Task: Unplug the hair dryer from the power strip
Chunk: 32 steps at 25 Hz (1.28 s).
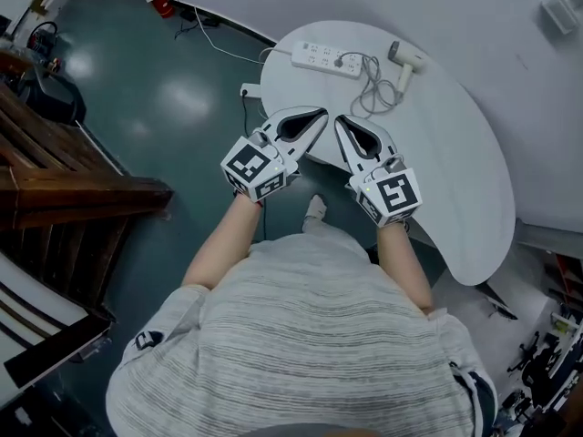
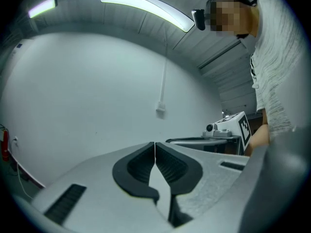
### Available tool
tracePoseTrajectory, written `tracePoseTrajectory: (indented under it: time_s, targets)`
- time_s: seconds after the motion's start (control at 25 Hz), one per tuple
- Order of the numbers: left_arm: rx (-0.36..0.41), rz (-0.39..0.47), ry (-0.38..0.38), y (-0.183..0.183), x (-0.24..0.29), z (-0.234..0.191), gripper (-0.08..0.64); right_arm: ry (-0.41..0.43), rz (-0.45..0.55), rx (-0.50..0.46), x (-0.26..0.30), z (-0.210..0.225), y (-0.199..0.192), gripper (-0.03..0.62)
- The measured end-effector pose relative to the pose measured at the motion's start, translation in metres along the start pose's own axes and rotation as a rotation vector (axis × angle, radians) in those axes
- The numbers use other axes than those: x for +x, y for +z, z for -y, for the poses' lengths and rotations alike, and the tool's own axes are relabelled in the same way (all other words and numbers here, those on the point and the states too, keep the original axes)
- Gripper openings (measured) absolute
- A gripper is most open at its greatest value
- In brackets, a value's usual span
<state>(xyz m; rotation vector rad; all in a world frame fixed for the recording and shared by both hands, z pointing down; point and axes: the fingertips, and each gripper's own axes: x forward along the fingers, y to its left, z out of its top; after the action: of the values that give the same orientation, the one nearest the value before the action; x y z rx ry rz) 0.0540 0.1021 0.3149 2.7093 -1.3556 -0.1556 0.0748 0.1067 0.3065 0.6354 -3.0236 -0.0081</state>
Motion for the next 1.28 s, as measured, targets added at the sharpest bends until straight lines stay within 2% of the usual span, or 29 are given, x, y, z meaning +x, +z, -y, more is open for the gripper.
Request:
tracePoseTrajectory:
  time_s: [0.24, 0.6, 1.04, 1.28]
  targets:
    - [0.006, -0.021, 0.021, -0.001, 0.037, -0.029, 0.009, 0.018, -0.018, 0.013, 0.023, 0.044, -0.004, 0.028]
    - [0.024, -0.071, -0.009, -0.015, 0.065, -0.072, 0.009, -0.070, -0.107, 0.052, 0.052, 0.089, -0.030, 0.028]
    - [-0.005, -0.227, -0.189, -0.061, 0.107, -0.166, 0.009, -0.220, -0.189, 0.139, 0.125, 0.146, -0.071, 0.028]
    - [0.013, -0.340, -0.331, -0.089, 0.128, -0.194, 0.009, -0.320, -0.252, 0.224, 0.151, 0.160, -0.107, 0.028]
